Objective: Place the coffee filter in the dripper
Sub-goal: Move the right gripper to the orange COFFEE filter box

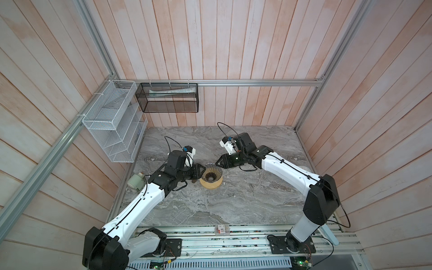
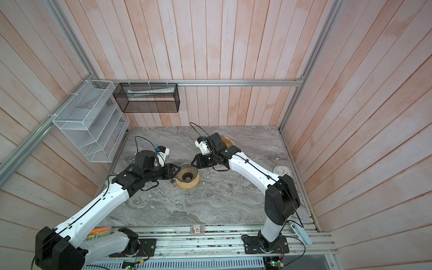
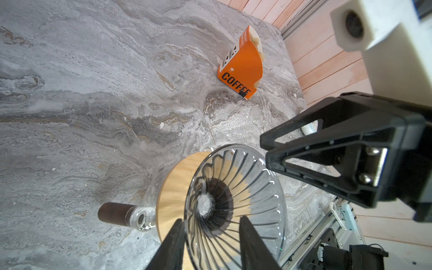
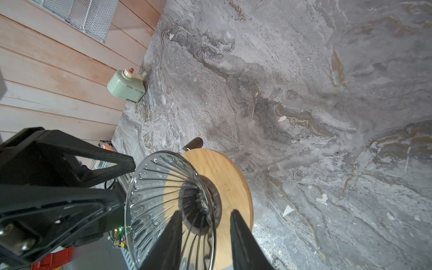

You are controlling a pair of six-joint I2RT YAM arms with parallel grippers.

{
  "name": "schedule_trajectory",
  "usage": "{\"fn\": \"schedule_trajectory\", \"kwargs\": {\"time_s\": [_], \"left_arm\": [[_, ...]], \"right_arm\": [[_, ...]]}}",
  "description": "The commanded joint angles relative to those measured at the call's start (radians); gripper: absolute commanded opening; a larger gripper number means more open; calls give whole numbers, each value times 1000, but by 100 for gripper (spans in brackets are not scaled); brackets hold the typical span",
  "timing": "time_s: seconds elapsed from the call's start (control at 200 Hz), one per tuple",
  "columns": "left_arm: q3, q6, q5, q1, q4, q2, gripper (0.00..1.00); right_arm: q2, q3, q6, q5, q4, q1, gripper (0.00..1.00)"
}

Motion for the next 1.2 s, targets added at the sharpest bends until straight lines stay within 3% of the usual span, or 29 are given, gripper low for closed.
{"fn": "schedule_trajectory", "kwargs": {"time_s": [0.0,0.185,0.42,0.73,0.905,1.195], "left_arm": [[35,18,-35,-2,-17,-26,42],[53,18,-91,0,-35,-54,42],[101,0,-74,10,-65,-49,42],[73,-47,18,72,-8,-46,42],[54,-58,36,94,26,-26,42],[25,-79,65,112,91,20,41]], "right_arm": [[-39,30,-12,14,-31,-2,37],[-98,-20,-18,1,7,-40,36],[-208,-157,-32,50,79,-159,33],[-321,-469,-133,137,304,-403,23],[-284,-541,-184,152,421,-474,20],[-104,-502,-213,74,545,-537,18]]}}
